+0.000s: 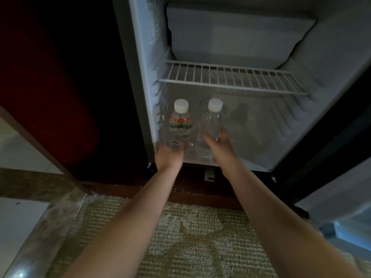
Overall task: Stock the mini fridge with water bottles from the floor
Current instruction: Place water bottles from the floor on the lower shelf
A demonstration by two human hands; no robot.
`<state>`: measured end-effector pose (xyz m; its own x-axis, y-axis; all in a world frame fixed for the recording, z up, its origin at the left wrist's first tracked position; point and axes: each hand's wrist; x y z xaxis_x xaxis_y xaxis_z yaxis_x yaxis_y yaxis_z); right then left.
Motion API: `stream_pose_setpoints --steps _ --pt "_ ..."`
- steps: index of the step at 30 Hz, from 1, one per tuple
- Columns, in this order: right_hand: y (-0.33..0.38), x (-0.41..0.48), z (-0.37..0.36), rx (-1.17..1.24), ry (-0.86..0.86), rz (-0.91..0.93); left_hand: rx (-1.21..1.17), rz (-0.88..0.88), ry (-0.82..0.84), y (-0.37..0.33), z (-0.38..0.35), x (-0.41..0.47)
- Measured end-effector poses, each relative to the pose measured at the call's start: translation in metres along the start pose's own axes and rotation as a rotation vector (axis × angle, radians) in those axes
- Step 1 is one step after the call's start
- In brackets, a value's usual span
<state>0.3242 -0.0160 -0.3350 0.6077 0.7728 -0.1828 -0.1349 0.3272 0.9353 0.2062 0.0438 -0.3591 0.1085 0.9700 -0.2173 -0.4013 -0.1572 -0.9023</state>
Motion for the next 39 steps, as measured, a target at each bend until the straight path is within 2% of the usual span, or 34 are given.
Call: stream_pose_setpoints --steps 3,5,9,19,25,32,39 --pt "-0.012 -0.004 0.001 0.107 0.067 -0.134 -0.199 0.016 -0.002 0.007 -0.007 0.001" --pt "-0.018 -0.003 0.002 0.108 0.069 -0.157 -0.272 0.014 -0.007 0.009 -0.010 0.002" --pt "-0.017 0.005 -0.001 0.039 0.057 -0.113 -0.326 -0.020 0.025 0.003 -0.017 0.013" --pt "-0.020 0.043 -0.030 -0.024 -0.059 0.014 -0.431 0.050 0.092 -0.016 -0.026 0.043" --pt "-0.019 0.086 -0.042 -0.032 -0.093 -0.082 -0.471 0.023 0.088 -0.030 -0.032 0.057" --pt "0.001 0.105 -0.040 0.002 -0.092 -0.041 -0.515 -0.005 0.125 -0.044 -0.037 0.076" --pt "0.005 0.102 -0.030 0.154 0.104 -0.046 -0.593 0.095 0.261 -0.047 -0.028 0.091"
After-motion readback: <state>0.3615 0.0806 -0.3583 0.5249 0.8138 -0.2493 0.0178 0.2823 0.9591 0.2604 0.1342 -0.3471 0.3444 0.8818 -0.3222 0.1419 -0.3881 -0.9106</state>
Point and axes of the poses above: each hand's wrist, its own x-axis towards the middle knuckle, its own z-axis out of the back of the hand, y = z × x, and after that the axes turned 9 degrees about -x, right-handed
